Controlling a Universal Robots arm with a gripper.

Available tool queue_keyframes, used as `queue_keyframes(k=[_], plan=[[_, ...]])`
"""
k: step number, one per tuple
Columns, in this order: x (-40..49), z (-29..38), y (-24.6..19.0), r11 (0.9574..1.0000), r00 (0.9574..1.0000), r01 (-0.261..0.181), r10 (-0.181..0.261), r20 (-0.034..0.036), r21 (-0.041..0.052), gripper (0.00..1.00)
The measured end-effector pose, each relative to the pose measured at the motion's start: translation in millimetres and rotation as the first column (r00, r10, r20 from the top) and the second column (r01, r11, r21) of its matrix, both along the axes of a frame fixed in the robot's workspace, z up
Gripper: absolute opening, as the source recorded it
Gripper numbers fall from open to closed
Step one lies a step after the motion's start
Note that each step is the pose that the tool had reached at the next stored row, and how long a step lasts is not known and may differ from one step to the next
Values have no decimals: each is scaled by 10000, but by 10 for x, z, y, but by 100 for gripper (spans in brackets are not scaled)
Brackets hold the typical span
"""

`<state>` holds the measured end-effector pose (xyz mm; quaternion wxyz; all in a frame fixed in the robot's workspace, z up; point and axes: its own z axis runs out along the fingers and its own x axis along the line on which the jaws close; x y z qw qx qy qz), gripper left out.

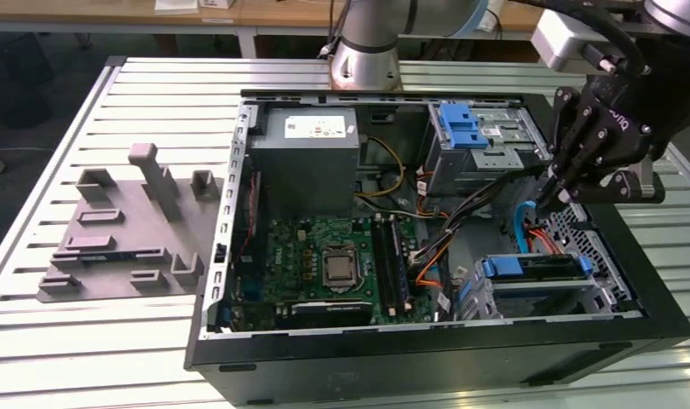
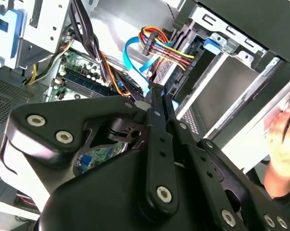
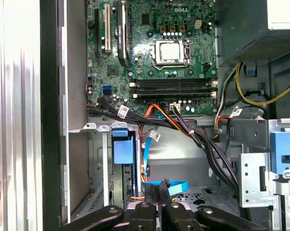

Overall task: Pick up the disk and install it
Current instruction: 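Insert the second disk wire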

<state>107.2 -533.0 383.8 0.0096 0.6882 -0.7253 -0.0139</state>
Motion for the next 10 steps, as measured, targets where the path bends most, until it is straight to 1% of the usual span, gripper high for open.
queue_keyframes(k=[3,5,10], plan=[[0,-45,1,10000,10000,0,0,2,2,17],[0,-60,2,10000,10000,0,0,2,13,17],[-2,-66,3,10000,10000,0,0,2,48,17]])
